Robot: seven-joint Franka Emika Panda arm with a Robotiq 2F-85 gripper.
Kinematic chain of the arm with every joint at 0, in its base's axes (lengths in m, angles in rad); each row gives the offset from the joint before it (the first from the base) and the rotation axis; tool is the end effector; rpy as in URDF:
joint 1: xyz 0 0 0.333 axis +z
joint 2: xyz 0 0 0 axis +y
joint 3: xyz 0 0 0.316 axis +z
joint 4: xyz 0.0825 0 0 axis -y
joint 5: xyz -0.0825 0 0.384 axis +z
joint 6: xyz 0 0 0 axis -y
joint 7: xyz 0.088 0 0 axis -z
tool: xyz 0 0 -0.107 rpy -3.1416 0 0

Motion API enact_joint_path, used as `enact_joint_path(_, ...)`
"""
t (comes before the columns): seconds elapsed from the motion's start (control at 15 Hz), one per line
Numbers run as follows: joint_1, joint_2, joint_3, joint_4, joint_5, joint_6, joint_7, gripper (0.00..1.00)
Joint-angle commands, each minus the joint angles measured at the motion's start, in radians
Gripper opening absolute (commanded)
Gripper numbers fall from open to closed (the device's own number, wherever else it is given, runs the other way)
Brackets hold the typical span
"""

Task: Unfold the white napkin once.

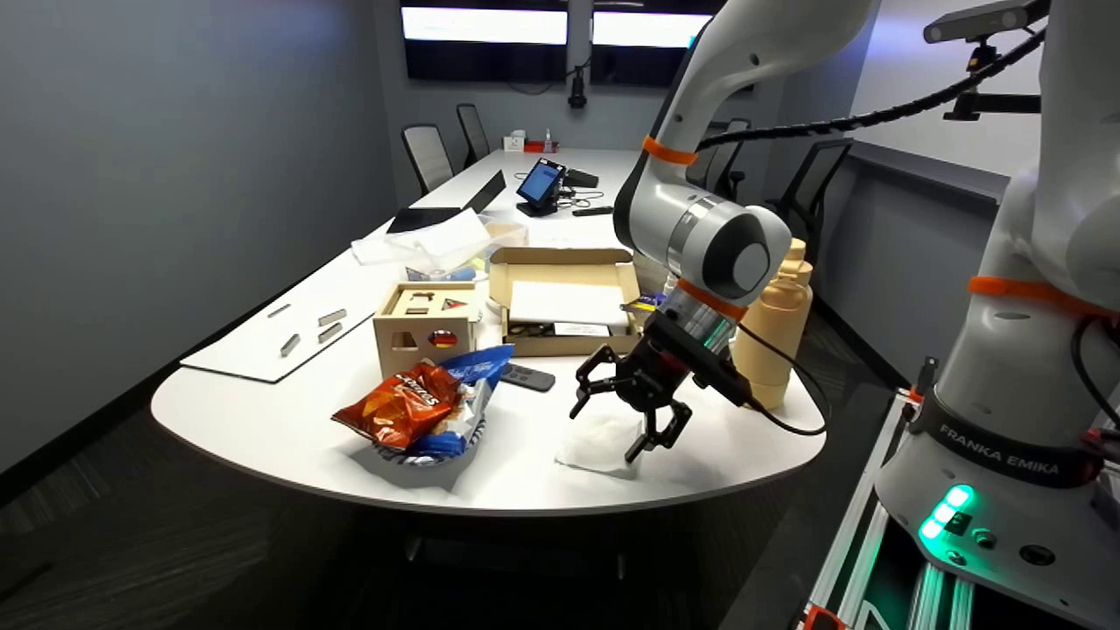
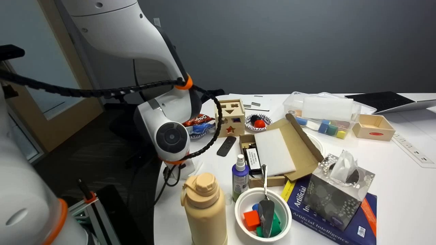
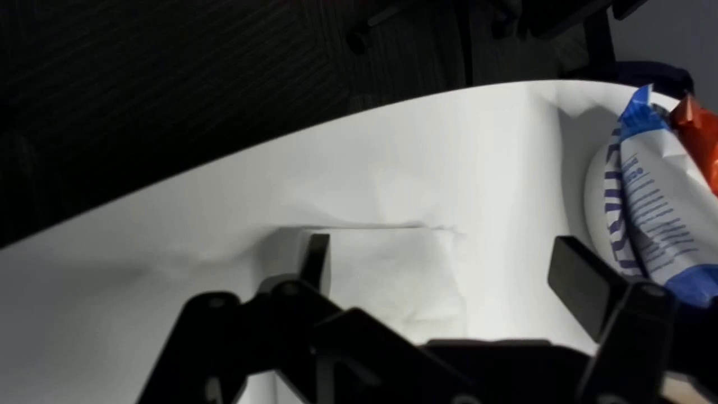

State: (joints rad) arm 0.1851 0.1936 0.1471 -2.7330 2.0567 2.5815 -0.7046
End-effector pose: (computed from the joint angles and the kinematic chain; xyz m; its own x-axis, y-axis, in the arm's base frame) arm 0.3116 0.0959 0.1340 0.6125 -0.7030 -0.3613 -0.7522 -0.3780 -0.5397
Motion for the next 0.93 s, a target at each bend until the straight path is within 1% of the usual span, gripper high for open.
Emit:
enact_joint_path(0.0, 0.016, -0.011, 0.013, -0.012, 0.136, 0.069, -0.044, 1.0)
enact_joint_path(0.13, 0.016, -0.021, 0.016, -0.018, 0.17, 0.09, -0.058, 1.0)
enact_joint_path(0.33, 0.016, -0.026, 0.017, -0.014, 0.191, 0.108, -0.08, 1.0)
enact_joint_path(0.67, 0.02, -0.03, 0.015, -0.01, 0.195, 0.15, -0.098, 1.0)
enact_joint_path(0.87, 0.02, -0.047, 0.013, -0.02, 0.183, 0.147, -0.113, 1.0)
